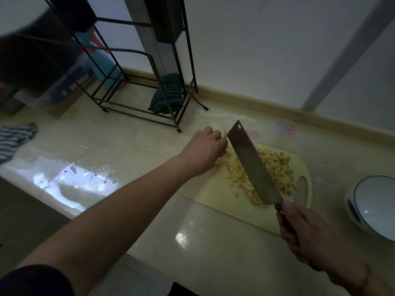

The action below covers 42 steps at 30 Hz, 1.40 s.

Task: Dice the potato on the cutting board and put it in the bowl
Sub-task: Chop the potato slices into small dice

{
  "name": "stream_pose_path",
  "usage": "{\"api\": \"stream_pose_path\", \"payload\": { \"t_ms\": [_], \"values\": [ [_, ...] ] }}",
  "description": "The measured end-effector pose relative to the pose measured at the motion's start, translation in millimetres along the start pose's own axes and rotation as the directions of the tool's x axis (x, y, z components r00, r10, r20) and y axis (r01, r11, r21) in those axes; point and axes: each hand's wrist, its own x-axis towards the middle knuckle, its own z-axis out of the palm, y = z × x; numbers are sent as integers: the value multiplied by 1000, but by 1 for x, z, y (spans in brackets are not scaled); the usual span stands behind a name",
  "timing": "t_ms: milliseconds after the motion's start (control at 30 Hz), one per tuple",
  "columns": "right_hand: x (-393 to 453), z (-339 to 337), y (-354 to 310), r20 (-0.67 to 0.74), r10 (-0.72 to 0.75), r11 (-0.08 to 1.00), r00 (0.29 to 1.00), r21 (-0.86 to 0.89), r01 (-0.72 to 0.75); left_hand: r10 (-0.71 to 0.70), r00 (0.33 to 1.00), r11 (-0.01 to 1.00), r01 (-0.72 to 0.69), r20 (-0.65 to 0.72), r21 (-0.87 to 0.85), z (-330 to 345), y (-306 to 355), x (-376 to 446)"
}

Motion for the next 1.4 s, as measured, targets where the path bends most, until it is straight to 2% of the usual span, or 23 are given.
{"api": "stream_pose_path", "payload": {
  "t_ms": [67,100,167,200,267,333,433,467,600,733,900,1033,1133,1400],
  "values": [
    [-1,1,0,-18,-5,1000,1000,29,5,-224,973,940,202,-51,-274,-3,5,-18],
    [-1,3,0,-25,-6,999,1000,34,6,-361,932,850,319,-24,-419,-3,9,-28],
    [0,8,2,-34,1,999,999,32,0,-574,814,599,491,89,-633,1,18,-52],
    [0,12,3,-31,2,1000,1000,27,-1,-627,765,496,536,145,-683,6,23,-62],
    [2,19,9,-18,-12,1000,1000,-20,11,-661,718,418,595,220,-687,21,31,-78],
    [4,25,16,-1,-29,995,1000,-94,29,-649,726,463,613,227,-640,33,36,-88],
    [6,31,23,13,-27,985,1000,-169,29,-579,810,705,553,90,-444,44,37,-100],
    [6,32,25,12,-28,981,1000,-190,30,-552,832,754,523,47,-397,47,37,-104],
    [7,36,32,-6,-81,943,997,-323,75,-393,917,869,345,-71,-355,57,36,-113],
    [6,41,38,-22,-148,907,989,-402,127,-329,940,901,283,-92,-330,65,42,-113],
    [7,48,42,-9,-172,906,985,-393,155,-208,965,911,133,-156,-391,68,52,-108],
    [8,39,40,-9,-135,923,991,-365,122,-159,958,895,38,-239,-445,69,35,-119],
    [7,39,38,35,-160,906,987,-391,161,-76,941,926,-56,-329,-375,68,30,-121],
    [2,43,38,51,-215,856,975,-470,213,-43,934,952,-70,-356,-299,73,30,-111]
  ]
}}
